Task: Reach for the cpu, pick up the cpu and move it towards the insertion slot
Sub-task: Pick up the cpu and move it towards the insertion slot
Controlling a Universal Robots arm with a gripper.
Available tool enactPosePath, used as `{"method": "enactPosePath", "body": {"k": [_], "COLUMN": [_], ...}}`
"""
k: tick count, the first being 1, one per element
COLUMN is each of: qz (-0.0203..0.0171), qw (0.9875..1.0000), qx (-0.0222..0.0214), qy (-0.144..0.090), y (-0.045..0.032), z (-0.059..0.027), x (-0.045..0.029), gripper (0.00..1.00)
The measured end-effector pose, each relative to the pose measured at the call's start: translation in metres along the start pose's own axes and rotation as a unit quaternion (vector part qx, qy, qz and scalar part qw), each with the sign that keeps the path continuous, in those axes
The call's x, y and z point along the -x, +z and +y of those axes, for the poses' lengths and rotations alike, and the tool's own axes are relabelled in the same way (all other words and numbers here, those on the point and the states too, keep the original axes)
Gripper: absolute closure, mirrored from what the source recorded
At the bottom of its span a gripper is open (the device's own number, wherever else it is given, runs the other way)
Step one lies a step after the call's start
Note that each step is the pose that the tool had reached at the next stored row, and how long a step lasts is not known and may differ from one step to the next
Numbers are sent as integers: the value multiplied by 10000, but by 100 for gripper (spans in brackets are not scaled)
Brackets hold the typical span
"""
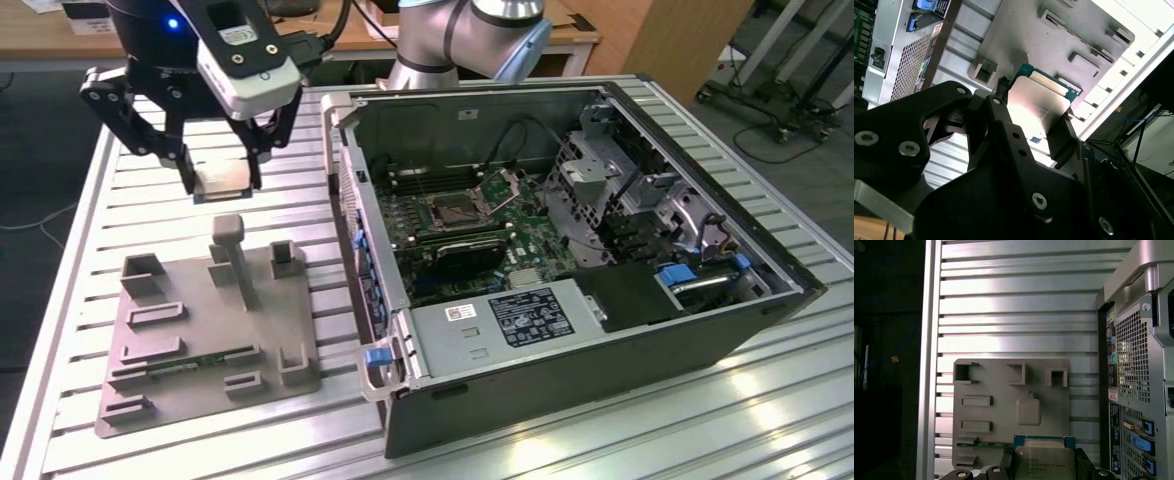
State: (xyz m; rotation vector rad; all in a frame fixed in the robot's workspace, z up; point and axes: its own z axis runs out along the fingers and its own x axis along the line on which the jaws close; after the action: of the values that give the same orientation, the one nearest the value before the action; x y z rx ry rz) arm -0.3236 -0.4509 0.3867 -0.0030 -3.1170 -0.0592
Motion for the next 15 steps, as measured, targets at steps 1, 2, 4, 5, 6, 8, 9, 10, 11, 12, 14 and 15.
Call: {"method": "enactPosePath", "body": {"k": [1, 2, 4, 5, 6, 8, 9, 10, 11, 12, 14, 15], "qz": [0, 0, 0, 0, 0, 0, 0, 0, 0, 0, 0, 0], "qw": [10000, 10000, 10000, 10000, 10000, 10000, 10000, 10000, 10000, 10000, 10000, 10000], "qx": [0, 0, 0, 0, 0, 0, 0, 0, 0, 0, 0, 0], "qy": [0, 0, 0, 0, 0, 0, 0, 0, 0, 0, 0, 0], "y": [0, 0, 0, 0, -1, 0, -1, -1, 0, 0, -1, -1], "z": [0, 0, 0, 0, 0, 0, 0, 0, 0, 0, 0, 0], "x": [3, 5, 12, 15, 18, 25, 28, 31, 35, 37, 44, 47], "gripper": [45, 45, 45, 45, 45, 45, 45, 45, 45, 45, 45, 45]}}
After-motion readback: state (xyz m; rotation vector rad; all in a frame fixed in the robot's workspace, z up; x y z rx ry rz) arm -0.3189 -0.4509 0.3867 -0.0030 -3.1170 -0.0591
